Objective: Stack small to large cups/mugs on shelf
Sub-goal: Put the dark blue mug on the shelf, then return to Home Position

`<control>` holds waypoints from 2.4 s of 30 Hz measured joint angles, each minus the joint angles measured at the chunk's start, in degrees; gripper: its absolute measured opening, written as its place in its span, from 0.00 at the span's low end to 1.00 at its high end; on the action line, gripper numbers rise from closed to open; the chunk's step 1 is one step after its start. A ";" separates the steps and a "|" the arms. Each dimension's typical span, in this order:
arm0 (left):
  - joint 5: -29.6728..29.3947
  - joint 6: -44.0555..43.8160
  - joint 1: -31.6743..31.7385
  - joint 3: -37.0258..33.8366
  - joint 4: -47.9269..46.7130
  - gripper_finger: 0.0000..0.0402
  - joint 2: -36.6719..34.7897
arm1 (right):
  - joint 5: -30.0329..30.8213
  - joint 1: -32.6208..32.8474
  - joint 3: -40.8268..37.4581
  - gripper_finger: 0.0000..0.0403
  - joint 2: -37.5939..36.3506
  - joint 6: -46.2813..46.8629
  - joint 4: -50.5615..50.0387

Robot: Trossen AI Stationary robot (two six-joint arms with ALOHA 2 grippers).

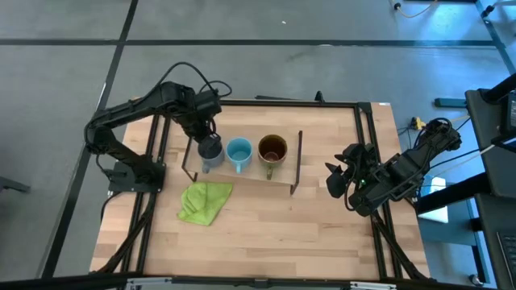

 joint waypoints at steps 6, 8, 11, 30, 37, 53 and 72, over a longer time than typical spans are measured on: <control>-0.28 0.26 0.00 4.75 0.00 0.14 -0.01 | 0.00 0.00 0.00 0.50 0.00 -0.02 -0.34; -0.28 0.30 0.00 6.62 0.01 0.14 -0.01 | 0.00 0.00 0.00 0.50 0.00 -0.02 -0.34; -0.28 3.38 -0.30 9.74 -0.01 0.14 -0.02 | 0.02 0.00 0.00 0.50 0.00 -0.02 -0.34; -12.25 24.03 -39.89 16.85 37.87 0.09 -12.54 | -16.05 0.43 -0.04 0.50 -11.73 -75.76 74.41; -19.38 23.08 -53.27 9.22 44.03 0.07 -18.84 | -14.02 1.99 0.07 0.50 -22.14 -72.20 65.67; -11.60 33.47 -61.43 -25.53 76.14 0.05 -28.79 | -17.25 1.99 -7.17 0.50 -25.60 -65.75 58.72; -10.36 32.06 -62.93 -81.97 131.50 0.08 -58.00 | -25.54 1.99 -52.51 0.50 -51.62 -68.49 95.41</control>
